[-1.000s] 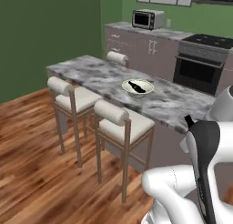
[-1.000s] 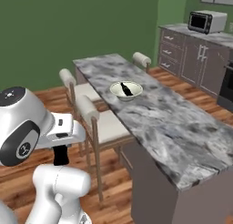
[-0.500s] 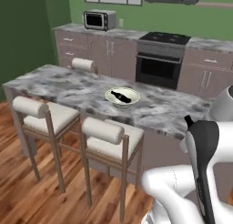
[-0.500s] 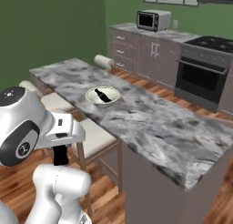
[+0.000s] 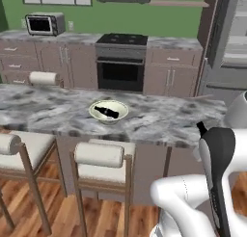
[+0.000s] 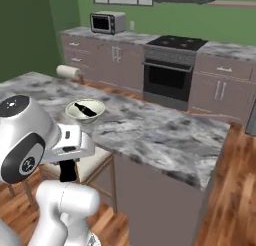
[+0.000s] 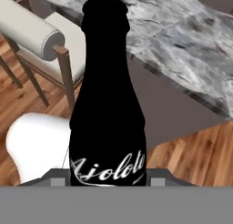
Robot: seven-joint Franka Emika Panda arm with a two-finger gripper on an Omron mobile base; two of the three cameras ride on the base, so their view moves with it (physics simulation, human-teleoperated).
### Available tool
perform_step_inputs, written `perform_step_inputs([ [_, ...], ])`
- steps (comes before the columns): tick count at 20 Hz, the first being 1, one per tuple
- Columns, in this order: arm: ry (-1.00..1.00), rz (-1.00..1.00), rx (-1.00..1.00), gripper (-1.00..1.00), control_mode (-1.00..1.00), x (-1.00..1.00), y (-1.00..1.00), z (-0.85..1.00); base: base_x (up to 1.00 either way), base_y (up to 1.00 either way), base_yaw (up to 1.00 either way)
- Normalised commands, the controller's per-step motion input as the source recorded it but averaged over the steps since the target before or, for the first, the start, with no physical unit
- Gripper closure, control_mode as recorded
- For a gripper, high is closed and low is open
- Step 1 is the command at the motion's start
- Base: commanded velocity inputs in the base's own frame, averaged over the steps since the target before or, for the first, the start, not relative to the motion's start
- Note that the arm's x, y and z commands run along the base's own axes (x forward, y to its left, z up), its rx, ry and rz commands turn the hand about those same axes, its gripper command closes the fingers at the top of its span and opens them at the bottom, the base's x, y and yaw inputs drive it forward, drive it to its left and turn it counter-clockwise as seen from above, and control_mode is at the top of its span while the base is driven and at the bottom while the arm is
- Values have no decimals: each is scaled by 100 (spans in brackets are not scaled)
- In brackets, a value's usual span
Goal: Open the fridge, grab two sodas, and place both sodas inside the bowl with ice on the dining counter.
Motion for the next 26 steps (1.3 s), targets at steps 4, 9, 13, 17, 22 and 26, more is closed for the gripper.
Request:
perform_step_inputs([
  [4, 0, 0, 0, 100, 100, 0, 0, 0, -13, 56, -51],
  [9, 0, 0, 0, 100, 100, 0, 0, 0, -14, 61, -50],
  [13, 0, 0, 0, 100, 100, 0, 0, 0, 0, 94, -40],
  [17, 0, 0, 0, 100, 100, 0, 0, 0, 9, 100, -31],
  [22, 0, 0, 0, 100, 100, 0, 0, 0, 54, 64, -10],
  [26, -3, 8, 0, 100, -100, 81, 48, 20, 0, 0, 0],
])
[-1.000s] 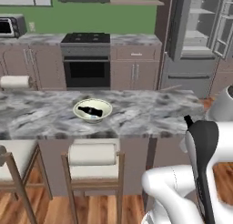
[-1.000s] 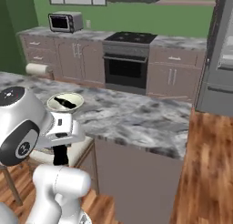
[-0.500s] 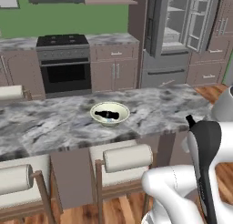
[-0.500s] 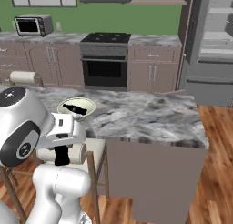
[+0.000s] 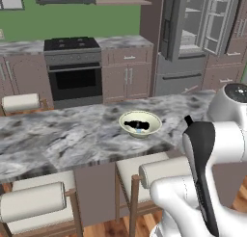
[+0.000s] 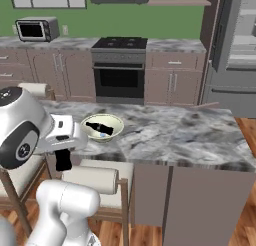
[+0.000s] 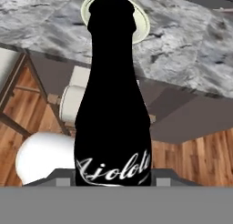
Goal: Open the fridge, grab two sodas, and place both sodas inside the bowl with ice on the dining counter.
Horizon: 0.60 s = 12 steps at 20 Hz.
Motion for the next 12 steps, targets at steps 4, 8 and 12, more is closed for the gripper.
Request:
perform_step_inputs([
  [4, -5, 13, 0, 100, -100, 85, 35, 33, 0, 0, 0],
  [8, 3, 10, -1, 100, -100, 88, 25, 17, 0, 0, 0],
  [12, 13, 9, -10, 100, -100, 91, 9, -17, 0, 0, 0],
])
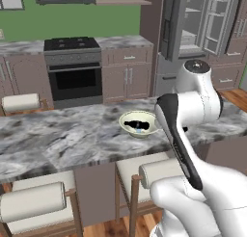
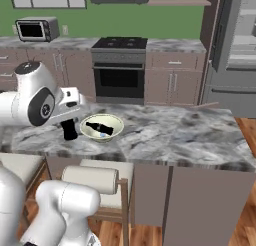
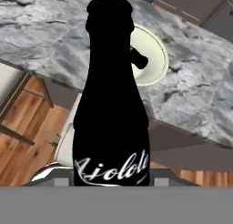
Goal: Open the fridge, grab two sodas, and place both sodas inside the bowl with ice on the dining counter.
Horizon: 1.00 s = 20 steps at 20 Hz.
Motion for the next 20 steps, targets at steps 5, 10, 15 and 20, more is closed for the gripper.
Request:
perform_step_inputs([
  [5, 4, 24, -1, 100, -100, 93, -8, -40, 0, 0, 0],
  [10, 3, 32, -1, 100, -100, 80, -9, -51, 0, 0, 0],
  [15, 14, 28, -9, 100, -100, 56, 0, -43, 0, 0, 0],
  [20, 25, 20, -16, 100, -100, 44, 0, -38, 0, 0, 0],
])
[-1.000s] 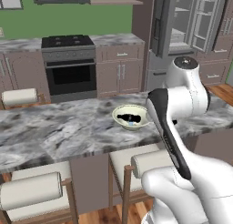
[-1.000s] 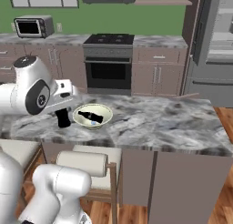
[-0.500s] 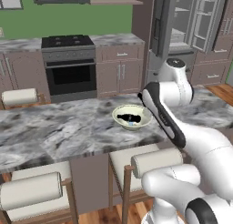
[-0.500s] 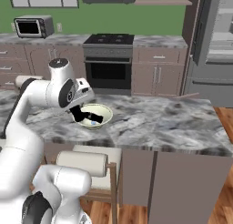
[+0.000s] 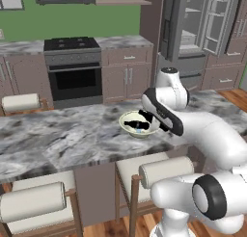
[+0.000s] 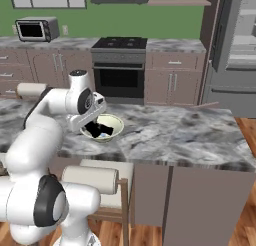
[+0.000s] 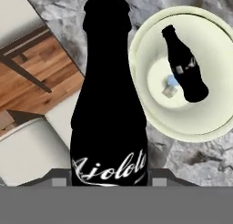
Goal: Open the fridge, grab two sodas, and place both sodas inside the bowl with ice on the dining counter.
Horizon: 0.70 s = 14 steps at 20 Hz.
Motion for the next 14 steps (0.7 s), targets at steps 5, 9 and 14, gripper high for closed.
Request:
perform_step_inputs([
  [5, 13, 19, -11, 100, -100, 52, 0, -15, 0, 0, 0],
  [9, 3, 17, -5, 100, -100, 51, 0, -21, 0, 0, 0],
  [14, 1, 17, -1, 100, -100, 38, 0, -32, 0, 0, 0],
])
